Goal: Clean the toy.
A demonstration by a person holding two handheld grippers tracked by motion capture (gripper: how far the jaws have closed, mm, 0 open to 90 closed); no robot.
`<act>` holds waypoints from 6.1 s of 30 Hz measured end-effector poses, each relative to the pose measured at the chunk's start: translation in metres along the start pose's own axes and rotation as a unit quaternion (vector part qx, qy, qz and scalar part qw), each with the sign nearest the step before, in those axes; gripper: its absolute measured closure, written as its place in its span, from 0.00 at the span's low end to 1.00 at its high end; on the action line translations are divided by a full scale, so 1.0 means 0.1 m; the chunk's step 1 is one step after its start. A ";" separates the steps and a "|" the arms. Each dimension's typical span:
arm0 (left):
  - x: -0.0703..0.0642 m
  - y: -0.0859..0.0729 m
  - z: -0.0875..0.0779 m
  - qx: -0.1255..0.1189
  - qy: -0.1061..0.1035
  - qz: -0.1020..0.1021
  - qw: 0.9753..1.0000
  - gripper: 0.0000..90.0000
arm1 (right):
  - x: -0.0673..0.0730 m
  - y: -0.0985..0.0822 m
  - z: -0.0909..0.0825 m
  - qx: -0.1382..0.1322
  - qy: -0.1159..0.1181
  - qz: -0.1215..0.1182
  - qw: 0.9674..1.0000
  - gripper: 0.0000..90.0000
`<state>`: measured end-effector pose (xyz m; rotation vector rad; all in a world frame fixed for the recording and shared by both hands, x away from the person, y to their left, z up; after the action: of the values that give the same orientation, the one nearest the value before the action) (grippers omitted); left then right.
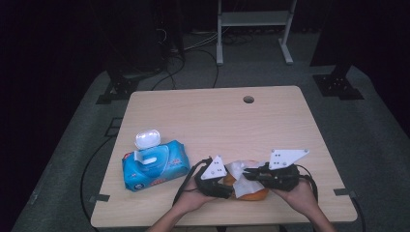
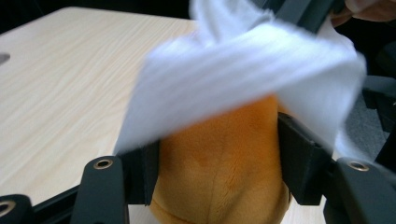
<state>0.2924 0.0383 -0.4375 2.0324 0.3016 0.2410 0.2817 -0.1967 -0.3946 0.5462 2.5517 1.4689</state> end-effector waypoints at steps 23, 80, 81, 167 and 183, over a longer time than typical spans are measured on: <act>0.07 -0.05 0.07 0.026 -0.030 -0.035 0.999 0.24 | -0.07 -0.15 -0.07 0.015 -0.008 0.012 1.000 0.92; 0.15 -0.11 0.02 0.013 0.000 -0.032 0.999 0.30 | -0.20 -0.30 -0.23 0.015 -0.057 0.029 0.998 0.92; 0.14 -0.10 0.02 0.014 0.000 -0.028 0.999 0.30 | -0.20 -0.29 -0.25 0.008 -0.055 0.033 0.998 0.91; 0.15 -0.08 0.07 0.004 0.017 -0.035 0.999 0.19 | -0.28 -0.33 -0.16 0.016 -0.036 0.048 0.998 0.92; 0.16 -0.09 0.08 0.003 0.015 -0.049 0.999 0.19 | -0.39 -0.43 -0.20 0.017 -0.033 0.089 0.995 0.91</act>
<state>0.3092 0.0409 -0.4484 2.0158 0.4205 0.2084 0.3012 -0.2471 -0.4228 0.8334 2.5372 1.4360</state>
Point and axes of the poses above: each handheld gripper's, and its own axes: z roughly forward along the jaws, y roughly out of its top, x roughly to its left, the point moved 1 cm from there along z, roughly forward along the jaws, and after that the axes turned 2 degrees about z, right-handed, at the moved point
